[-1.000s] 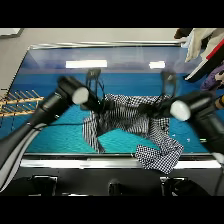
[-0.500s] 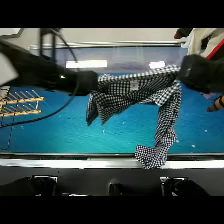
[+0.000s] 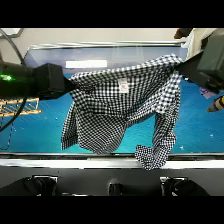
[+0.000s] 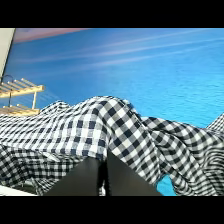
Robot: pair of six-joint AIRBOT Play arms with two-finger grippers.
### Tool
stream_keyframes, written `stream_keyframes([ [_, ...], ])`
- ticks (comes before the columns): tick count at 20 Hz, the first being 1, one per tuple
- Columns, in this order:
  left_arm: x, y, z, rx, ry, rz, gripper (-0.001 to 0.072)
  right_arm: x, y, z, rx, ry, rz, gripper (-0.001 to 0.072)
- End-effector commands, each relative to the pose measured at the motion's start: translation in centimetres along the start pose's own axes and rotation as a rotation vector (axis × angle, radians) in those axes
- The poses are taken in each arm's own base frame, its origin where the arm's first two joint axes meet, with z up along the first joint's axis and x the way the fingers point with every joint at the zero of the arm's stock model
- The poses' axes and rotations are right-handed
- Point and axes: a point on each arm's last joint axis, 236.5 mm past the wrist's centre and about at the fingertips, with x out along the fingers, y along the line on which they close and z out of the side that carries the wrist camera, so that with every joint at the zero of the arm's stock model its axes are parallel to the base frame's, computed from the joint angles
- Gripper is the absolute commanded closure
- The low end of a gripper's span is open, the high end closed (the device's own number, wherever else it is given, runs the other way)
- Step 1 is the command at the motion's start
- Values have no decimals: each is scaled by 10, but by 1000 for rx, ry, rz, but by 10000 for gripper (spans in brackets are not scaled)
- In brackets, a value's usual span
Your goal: Fold the clothes and pants, and hang the long-sleeved shirts on hangers.
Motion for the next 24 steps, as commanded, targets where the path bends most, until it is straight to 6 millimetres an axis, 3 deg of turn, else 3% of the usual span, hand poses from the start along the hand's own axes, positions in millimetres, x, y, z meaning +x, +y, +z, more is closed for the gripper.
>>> stream_keyframes([
  [1,16,1,-1,-21,6,5,686,10,-24,1,-33,15,-108,686],
  [6,99,24,-13,-19,121,137,686,75,-73,-29,-126,236,-316,689],
  [10,160,47,-18,0,177,246,685,117,-128,-31,-110,218,-515,689],
  [14,203,53,-27,2,220,271,685,156,-154,-57,-114,259,-556,689],
  [17,219,62,-37,-11,254,300,684,166,-181,-84,-77,260,-609,689],
  [19,226,71,-51,-20,292,325,684,161,-193,-104,-21,255,-620,689],
  [24,225,50,-72,-8,332,281,684,136,-182,-102,26,185,-557,687],
])
